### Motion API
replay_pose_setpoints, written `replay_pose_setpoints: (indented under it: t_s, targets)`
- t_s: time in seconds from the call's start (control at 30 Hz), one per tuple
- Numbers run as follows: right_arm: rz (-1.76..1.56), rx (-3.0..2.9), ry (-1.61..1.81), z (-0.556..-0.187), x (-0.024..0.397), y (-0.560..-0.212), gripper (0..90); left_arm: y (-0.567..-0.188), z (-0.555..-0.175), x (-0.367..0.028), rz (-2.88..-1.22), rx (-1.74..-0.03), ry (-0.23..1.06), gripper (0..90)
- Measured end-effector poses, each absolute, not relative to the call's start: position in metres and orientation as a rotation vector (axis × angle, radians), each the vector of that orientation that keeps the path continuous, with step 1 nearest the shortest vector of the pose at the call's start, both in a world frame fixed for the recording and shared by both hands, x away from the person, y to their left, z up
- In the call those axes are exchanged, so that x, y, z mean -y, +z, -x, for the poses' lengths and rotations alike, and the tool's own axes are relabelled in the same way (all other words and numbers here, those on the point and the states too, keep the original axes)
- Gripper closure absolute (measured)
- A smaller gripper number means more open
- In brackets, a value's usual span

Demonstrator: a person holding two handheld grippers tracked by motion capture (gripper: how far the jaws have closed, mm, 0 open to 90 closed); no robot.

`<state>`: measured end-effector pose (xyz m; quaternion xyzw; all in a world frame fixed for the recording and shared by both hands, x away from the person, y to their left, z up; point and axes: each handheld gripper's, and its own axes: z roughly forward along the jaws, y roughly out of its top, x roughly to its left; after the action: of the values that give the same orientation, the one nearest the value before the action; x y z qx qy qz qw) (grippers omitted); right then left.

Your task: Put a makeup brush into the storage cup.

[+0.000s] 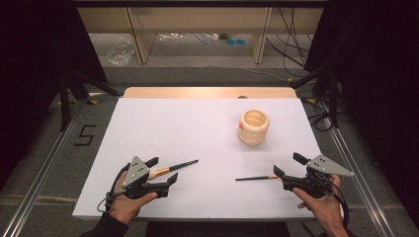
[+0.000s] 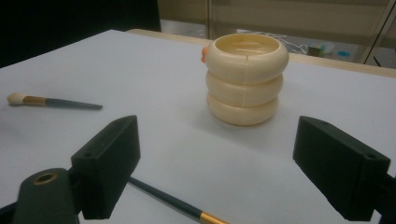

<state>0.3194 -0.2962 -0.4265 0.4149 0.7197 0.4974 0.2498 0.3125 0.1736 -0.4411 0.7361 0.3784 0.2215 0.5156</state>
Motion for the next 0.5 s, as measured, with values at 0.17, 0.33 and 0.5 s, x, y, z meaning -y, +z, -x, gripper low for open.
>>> replay_pose_setpoints:
  t_s: [0.17, 0.33, 0.5]
  targets:
    - [-1.130, -1.963, 1.355, -0.320, 0.296, -0.427, 15.8, -0.442, -0.314, -0.175, -1.787, -0.912, 0.530, 16.1]
    - [-1.134, -1.975, 1.360, -0.320, 0.297, -0.427, 15.8, -0.442, -0.318, -0.177, -1.818, -0.919, 0.506, 16.1]
    - [-1.127, -1.976, 1.352, -0.321, 0.297, -0.428, 15.8, -0.440, -0.325, -0.183, -1.845, -0.931, 0.507, 16.4]
